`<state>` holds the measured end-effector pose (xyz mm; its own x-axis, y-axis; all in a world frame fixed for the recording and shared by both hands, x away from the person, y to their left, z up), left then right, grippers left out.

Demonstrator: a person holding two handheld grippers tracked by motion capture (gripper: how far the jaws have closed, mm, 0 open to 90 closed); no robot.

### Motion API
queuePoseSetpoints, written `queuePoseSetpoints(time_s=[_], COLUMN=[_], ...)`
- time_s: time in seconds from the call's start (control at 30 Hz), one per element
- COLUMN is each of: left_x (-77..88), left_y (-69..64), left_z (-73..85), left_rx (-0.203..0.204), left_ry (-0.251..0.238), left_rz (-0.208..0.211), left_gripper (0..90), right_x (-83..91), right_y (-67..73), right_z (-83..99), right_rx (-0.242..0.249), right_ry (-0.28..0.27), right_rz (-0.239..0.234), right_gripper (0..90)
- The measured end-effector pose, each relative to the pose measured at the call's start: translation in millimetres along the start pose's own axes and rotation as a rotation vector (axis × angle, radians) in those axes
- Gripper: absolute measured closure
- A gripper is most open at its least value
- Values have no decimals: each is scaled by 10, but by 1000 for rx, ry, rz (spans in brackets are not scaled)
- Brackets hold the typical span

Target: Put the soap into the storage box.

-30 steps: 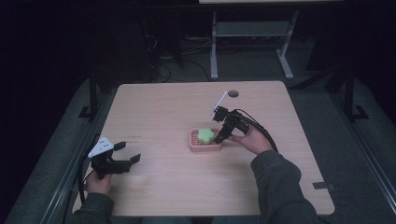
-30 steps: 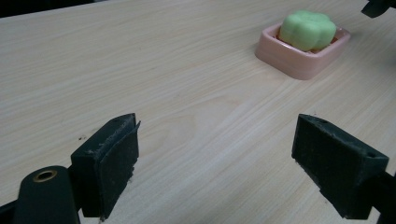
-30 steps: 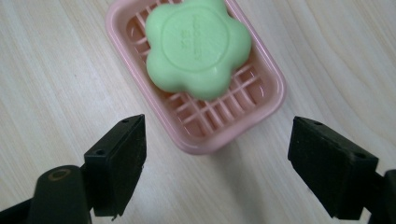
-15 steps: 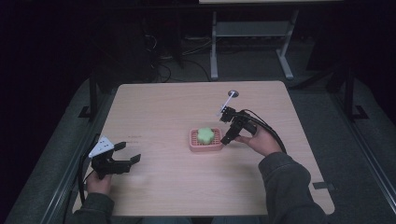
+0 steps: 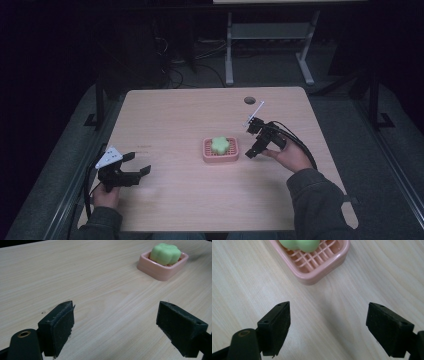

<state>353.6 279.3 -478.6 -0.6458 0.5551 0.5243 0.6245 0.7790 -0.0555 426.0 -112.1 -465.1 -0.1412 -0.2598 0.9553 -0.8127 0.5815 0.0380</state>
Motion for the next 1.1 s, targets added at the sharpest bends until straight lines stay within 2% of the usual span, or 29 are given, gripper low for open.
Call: queuePoseSetpoints(time_s=[0.6,0.7,1.1], left_x=[-1,0,-8], left_y=[-3,-4,-10], left_z=[4,4,7], left_rx=[-2,-4,-1], left_ry=[3,5,5], left_rz=[0,-1,0], left_gripper=[144,144,144], right_x=[-32,-36,-41], right_y=[0,-2,-23], right_z=[283,335,558], right_rx=[-42,-33,-73], right_ry=[-9,0,-11], right_rz=[-12,-6,-14], right_gripper=[194,200,199])
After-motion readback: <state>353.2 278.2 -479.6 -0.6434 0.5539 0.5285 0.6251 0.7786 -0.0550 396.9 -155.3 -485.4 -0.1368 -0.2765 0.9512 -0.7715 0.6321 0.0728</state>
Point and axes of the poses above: each handheld gripper's, and its own axes: x roughly backward along the jaws, z roughly out of its underside, y roughly to its left, the point moved 8 cm from there along -x, roughly forward along the jaws, and after that the axes turned 2 degrees about y, right-handed, at the moved point
